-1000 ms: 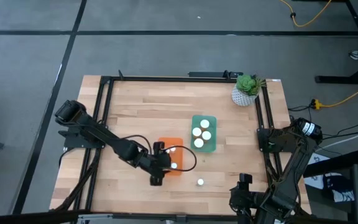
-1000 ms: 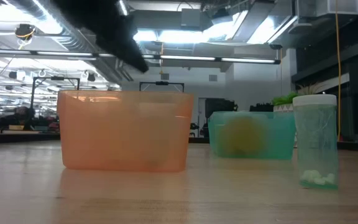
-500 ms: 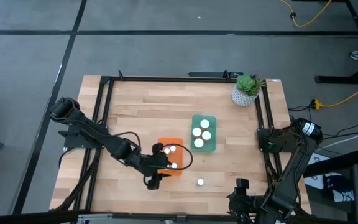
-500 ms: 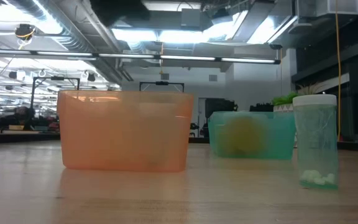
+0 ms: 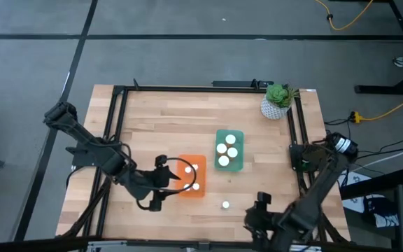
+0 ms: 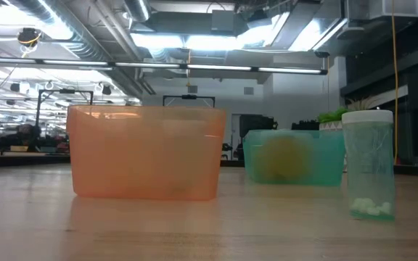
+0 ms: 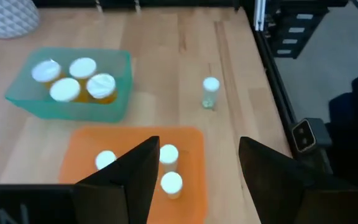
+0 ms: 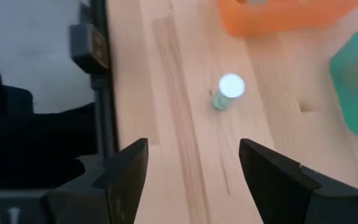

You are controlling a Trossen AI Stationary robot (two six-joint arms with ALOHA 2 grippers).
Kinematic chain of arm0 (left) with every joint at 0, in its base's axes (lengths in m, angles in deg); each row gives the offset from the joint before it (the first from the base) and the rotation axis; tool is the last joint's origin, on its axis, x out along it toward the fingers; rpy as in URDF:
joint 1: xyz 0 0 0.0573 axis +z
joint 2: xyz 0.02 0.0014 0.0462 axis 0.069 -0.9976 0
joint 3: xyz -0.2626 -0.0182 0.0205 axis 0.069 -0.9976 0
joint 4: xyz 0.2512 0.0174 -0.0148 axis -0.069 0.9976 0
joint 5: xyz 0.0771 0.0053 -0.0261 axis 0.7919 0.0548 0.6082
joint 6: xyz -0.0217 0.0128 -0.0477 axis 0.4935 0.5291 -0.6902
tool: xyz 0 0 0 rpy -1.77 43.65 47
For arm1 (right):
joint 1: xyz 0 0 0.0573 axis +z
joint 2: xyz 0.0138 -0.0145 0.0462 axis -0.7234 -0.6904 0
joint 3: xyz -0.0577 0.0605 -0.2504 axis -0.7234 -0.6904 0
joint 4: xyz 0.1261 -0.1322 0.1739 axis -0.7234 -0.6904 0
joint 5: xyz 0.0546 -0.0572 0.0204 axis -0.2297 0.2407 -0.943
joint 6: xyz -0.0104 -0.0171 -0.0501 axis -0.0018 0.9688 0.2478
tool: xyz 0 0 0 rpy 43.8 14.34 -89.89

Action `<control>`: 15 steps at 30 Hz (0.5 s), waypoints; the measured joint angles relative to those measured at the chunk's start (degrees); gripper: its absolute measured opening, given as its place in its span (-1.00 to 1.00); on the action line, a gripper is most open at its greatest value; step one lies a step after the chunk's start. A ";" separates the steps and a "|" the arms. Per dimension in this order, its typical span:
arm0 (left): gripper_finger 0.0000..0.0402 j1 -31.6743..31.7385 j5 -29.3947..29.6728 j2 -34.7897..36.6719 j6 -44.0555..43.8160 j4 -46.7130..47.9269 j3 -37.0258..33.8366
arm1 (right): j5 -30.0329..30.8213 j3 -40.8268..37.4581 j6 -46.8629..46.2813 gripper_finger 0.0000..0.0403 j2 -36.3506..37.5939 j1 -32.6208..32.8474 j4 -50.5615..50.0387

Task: Pick and place medicine bottles into bin by pill shape (circle, oval)
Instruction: Put the small green tablet bottle into the orange bin

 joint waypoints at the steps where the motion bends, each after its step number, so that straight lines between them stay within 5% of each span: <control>1: 0.06 -0.37 0.92 0.17 0.02 -0.06 0.00 | -1.07 0.00 0.02 0.26 -0.46 -0.85 -0.14; 15: 0.08 -1.76 5.41 0.34 -0.03 0.77 0.00 | -8.61 0.00 -4.57 0.26 -12.49 -9.20 0.43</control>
